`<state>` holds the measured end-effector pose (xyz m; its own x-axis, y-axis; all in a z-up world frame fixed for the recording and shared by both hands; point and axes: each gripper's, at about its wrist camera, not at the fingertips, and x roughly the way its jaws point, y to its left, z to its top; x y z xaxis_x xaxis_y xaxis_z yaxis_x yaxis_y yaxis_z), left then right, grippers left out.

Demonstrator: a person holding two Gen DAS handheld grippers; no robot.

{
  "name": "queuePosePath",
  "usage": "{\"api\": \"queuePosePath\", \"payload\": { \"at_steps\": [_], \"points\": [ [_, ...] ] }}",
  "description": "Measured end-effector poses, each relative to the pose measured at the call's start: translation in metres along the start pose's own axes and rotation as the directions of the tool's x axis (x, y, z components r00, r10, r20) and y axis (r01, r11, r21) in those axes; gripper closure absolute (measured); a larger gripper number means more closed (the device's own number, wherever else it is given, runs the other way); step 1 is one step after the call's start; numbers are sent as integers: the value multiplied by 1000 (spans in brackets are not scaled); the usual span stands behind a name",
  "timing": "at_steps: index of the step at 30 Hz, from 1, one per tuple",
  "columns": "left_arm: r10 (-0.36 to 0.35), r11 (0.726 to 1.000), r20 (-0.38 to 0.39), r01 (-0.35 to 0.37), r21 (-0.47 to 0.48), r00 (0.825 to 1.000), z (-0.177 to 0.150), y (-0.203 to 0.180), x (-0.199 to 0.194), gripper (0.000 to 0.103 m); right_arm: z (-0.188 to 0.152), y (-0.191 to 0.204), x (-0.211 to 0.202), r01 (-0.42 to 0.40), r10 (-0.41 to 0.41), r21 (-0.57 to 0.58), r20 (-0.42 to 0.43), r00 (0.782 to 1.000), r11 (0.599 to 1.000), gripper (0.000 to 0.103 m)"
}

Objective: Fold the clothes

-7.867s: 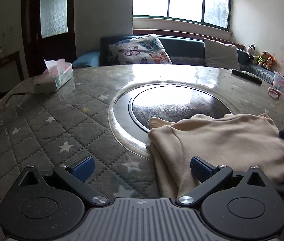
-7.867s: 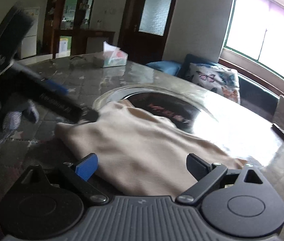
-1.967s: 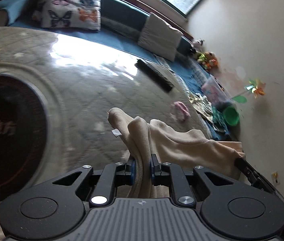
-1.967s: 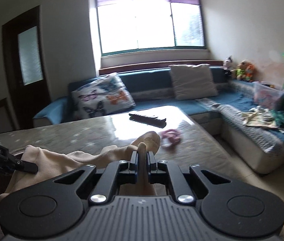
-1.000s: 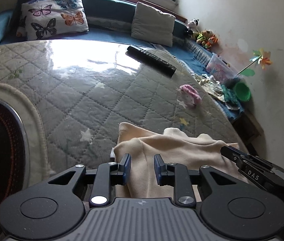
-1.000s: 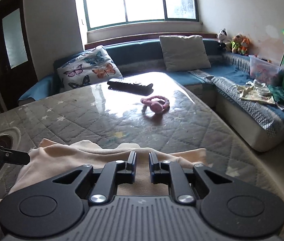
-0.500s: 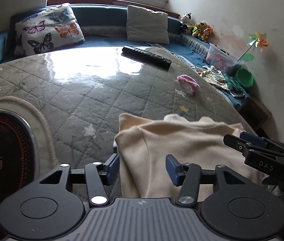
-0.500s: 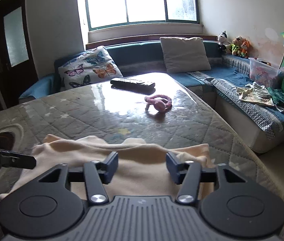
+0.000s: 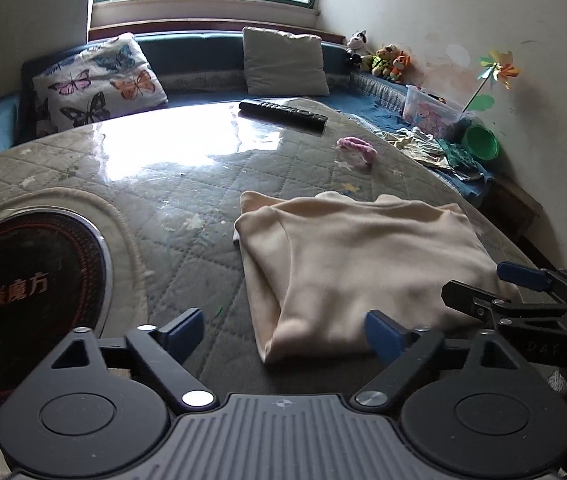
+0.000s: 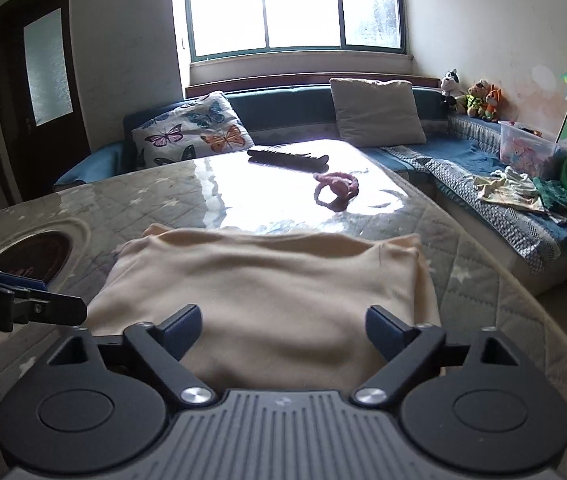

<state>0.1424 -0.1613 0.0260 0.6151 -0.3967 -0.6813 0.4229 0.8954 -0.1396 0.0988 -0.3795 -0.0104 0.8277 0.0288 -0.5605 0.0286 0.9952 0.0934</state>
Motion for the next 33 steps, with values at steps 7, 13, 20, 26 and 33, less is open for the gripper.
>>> {"api": "queuePosePath", "payload": {
  "at_steps": [7,13,20,26,33],
  "points": [
    [18,998,44,-21,62,999,-23,-3,-21,0,-12,16,-19,50,-50,-23,11,999,998,0],
    [22,998,52,-25,59,998,-38,-3,-30,0,-27,30,-30,112,-112,-43,-3,994,993,0],
    [47,998,33,-48,37,998,-49,1,-37,0,-36,42,-38,147,-148,-36,-23,989,989,0],
    [65,998,26,-65,24,998,-56,5,-43,0,-45,46,-43,172,-172,-12,-45,984,985,0],
    [74,997,16,-75,35,997,-61,4,-47,0,-52,48,-46,187,-187,-2,-61,981,982,0]
  ]
}}
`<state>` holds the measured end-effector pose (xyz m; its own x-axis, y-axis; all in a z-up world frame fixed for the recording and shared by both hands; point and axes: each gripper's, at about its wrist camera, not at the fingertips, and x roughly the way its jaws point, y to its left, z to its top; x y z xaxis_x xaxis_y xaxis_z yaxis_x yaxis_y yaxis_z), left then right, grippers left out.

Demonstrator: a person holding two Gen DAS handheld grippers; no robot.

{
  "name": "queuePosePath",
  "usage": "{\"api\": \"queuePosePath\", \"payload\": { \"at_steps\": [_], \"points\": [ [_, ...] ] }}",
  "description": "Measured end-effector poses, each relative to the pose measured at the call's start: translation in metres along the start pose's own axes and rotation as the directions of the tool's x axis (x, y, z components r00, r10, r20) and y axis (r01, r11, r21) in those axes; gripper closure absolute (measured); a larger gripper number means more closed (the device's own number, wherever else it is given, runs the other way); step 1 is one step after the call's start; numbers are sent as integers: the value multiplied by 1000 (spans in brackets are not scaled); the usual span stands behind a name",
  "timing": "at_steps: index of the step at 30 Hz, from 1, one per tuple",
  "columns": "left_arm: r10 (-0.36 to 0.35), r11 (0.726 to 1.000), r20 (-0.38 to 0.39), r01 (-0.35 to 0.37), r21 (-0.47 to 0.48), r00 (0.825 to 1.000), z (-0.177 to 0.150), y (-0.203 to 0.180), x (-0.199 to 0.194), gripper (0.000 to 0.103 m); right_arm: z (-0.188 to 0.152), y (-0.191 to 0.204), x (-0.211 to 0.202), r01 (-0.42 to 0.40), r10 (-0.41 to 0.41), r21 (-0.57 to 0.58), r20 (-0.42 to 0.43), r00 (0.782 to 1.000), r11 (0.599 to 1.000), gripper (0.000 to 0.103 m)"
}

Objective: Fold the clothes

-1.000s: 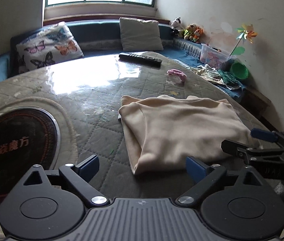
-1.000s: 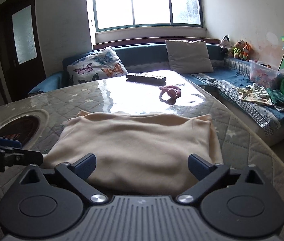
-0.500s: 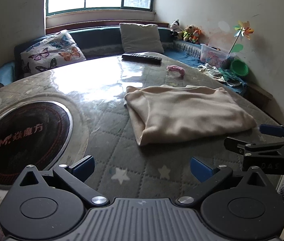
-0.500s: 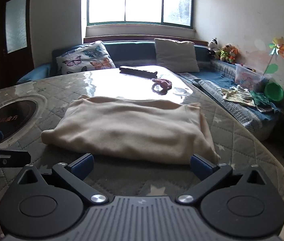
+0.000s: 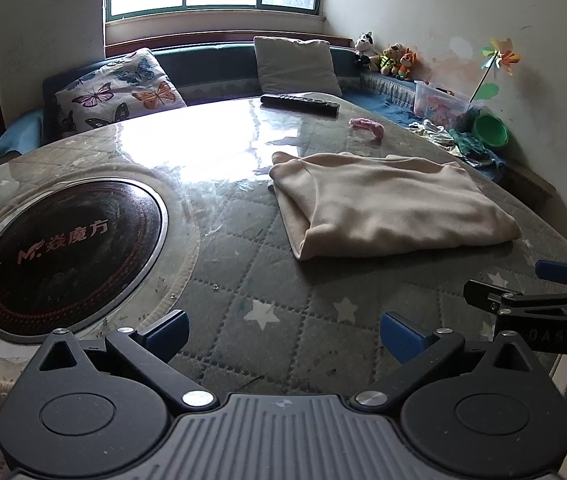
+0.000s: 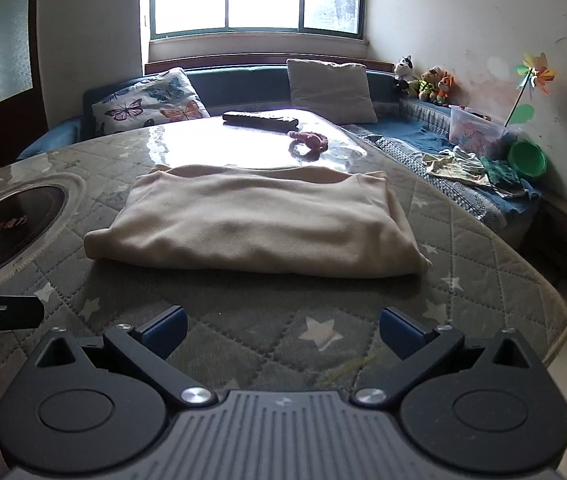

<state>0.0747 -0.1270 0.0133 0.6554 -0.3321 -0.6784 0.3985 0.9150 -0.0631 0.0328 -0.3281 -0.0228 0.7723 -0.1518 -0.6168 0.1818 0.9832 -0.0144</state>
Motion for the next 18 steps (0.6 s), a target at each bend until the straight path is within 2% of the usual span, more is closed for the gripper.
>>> {"api": "queuePosePath", "payload": {
  "at_steps": [18],
  "points": [
    [28,999,-25,-27,45,999,-8,-14,-2,0,-4,1,-4,10,-10,1,-6,1000,1000,0]
  ]
}}
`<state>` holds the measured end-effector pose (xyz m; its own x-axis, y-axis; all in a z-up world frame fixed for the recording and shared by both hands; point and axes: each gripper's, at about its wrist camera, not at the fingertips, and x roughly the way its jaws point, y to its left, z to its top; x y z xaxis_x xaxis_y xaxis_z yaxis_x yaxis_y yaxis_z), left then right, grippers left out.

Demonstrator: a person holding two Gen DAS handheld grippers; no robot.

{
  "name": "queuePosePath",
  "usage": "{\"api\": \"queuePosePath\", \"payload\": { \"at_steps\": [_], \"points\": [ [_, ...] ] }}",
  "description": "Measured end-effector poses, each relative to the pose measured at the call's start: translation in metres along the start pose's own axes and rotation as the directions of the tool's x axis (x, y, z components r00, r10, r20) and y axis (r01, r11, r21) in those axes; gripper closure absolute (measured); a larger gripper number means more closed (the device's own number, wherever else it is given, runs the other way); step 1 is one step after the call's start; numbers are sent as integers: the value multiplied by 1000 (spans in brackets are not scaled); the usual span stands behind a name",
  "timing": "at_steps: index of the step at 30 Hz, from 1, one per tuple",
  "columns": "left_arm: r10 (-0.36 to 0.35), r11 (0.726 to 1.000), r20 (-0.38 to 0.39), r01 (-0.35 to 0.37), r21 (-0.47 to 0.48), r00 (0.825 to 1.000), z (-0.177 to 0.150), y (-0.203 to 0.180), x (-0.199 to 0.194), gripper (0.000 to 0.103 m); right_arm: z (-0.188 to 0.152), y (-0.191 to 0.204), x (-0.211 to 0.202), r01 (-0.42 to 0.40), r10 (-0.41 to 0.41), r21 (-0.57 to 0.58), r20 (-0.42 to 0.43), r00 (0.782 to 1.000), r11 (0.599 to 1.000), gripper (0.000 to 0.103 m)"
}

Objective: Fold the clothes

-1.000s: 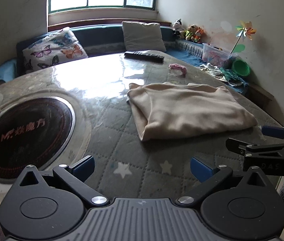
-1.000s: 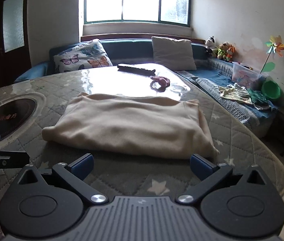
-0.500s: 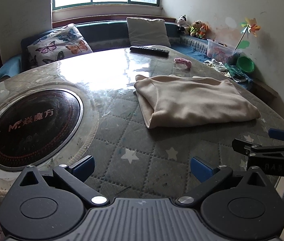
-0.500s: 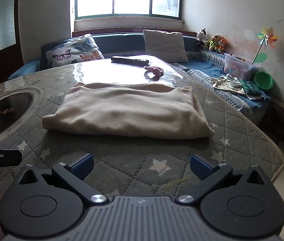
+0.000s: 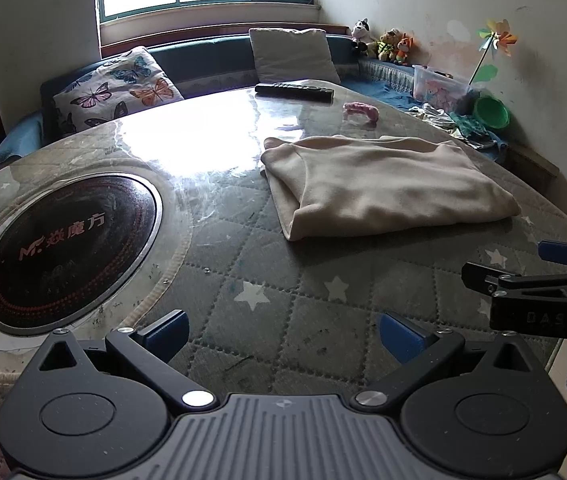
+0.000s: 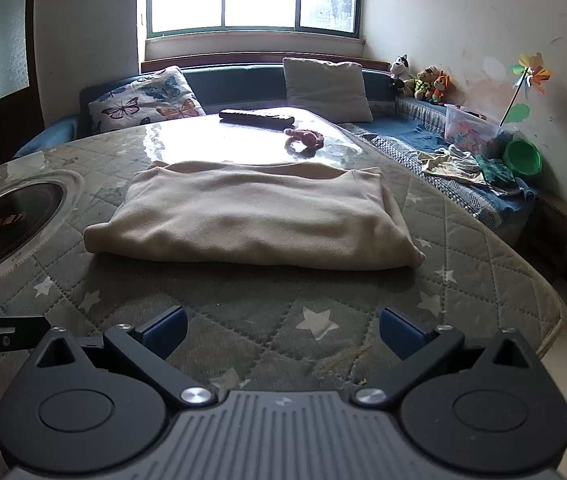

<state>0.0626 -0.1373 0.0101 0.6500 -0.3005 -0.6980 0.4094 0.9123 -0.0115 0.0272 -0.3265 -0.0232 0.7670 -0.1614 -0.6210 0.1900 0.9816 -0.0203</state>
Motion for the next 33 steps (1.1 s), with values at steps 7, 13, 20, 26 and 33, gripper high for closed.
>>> {"api": "queuePosePath", "payload": {
  "at_steps": [7,13,20,26,33],
  "points": [
    [5,1000,11,-5,14,1000,0,-5,-6,0,-1,-1,-1,3,-3,-1,1,1000,1000,0],
    [7,1000,15,-8,22,1000,0,-8,-9,0,-1,-1,-1,7,-7,1,-1,1000,1000,0],
    [5,1000,22,-5,26,1000,1,-10,-11,0,-2,0,1,8,-8,-1,-8,1000,1000,0],
    [2,1000,27,-3,30,1000,2,-13,-12,0,-2,0,1,9,-9,0,-10,1000,1000,0],
    [-2,999,33,1,36,999,2,-15,-15,0,-3,0,2,8,-8,-1,-13,1000,1000,0]
  ]
}}
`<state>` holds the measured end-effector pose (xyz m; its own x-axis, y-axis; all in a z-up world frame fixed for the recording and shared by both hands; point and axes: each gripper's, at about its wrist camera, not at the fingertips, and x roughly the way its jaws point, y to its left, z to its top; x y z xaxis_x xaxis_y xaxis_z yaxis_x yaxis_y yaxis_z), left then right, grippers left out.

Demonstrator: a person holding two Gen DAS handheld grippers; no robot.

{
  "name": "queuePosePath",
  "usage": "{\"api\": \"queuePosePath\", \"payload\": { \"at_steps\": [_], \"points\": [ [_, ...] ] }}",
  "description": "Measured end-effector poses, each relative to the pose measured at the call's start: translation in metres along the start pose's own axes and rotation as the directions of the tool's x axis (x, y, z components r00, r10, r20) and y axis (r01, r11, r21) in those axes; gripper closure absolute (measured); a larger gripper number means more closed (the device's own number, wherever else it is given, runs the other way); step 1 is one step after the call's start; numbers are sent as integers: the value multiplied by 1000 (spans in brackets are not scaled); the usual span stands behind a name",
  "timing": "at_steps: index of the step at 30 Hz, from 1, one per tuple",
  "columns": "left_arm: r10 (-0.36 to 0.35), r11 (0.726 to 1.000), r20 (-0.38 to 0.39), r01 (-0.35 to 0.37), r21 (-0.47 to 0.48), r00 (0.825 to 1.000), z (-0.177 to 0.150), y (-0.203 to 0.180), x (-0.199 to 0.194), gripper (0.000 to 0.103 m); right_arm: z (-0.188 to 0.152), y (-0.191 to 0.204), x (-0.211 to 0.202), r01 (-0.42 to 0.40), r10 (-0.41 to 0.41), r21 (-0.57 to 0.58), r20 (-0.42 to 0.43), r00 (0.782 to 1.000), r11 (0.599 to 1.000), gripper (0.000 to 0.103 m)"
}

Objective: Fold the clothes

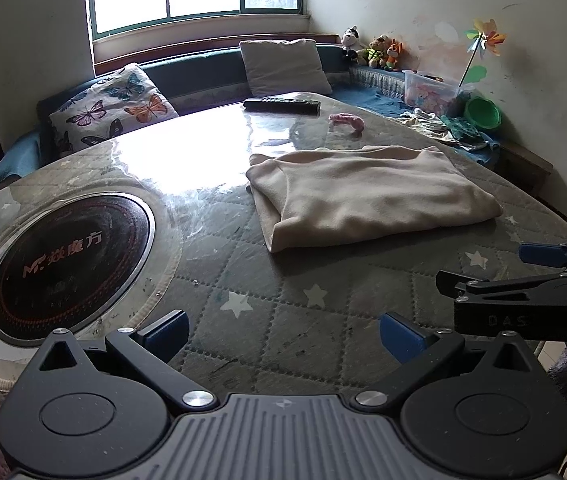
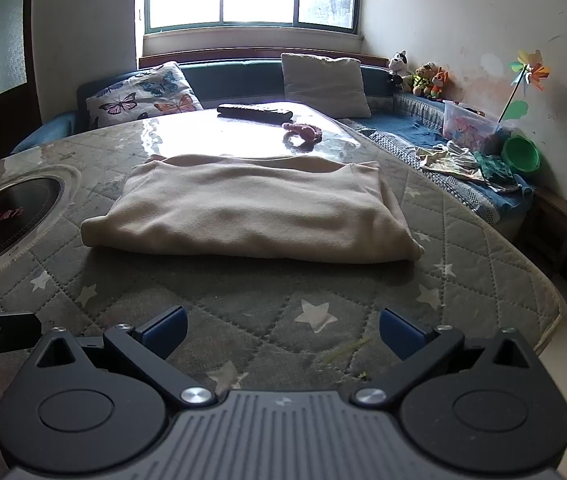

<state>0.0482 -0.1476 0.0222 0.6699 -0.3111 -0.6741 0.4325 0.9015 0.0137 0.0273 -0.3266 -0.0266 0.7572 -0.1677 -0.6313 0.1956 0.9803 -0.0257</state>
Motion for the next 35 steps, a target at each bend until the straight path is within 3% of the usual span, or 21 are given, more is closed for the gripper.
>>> {"api": "queuePosePath", "payload": {
  "at_steps": [35],
  "points": [
    [6,1000,-25,-6,-4,1000,3,5,20,0,3,2,15,0,1,8,-26,1000,1000,0]
  ]
}}
